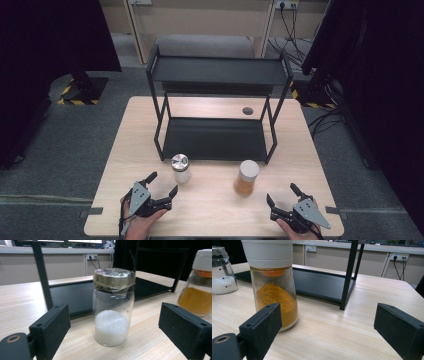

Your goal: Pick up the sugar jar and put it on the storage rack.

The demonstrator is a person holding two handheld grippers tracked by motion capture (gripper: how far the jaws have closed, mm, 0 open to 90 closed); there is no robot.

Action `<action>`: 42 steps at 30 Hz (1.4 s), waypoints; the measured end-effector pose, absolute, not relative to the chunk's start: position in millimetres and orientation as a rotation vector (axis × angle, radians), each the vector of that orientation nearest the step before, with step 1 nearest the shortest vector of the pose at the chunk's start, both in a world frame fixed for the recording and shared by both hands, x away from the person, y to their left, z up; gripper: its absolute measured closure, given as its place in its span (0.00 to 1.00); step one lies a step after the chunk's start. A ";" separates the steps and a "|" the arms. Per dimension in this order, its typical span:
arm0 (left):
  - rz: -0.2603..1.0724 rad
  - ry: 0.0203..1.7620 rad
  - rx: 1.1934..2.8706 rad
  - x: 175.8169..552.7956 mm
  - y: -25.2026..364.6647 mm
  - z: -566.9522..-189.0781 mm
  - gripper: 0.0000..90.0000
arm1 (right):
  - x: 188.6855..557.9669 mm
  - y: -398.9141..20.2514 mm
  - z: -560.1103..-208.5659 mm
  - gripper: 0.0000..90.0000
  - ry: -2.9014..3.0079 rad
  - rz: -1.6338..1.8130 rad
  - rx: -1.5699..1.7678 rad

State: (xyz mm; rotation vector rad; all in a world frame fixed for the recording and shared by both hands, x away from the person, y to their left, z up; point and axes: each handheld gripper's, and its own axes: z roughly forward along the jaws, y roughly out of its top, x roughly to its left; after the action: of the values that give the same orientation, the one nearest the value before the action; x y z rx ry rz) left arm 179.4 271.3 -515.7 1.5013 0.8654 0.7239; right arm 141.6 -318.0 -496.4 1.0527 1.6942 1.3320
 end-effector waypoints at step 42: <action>0.770 0.836 1.532 233.8 236.6 -505.1 0.38 | 144.8 -320.3 -496.7 0.09 1.689 1.351 1.069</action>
State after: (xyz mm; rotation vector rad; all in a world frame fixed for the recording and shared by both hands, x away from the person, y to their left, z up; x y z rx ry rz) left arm 233.8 236.6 -505.1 1.5316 0.8356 0.7699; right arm 144.8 -320.3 -496.7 1.0685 1.6890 1.3510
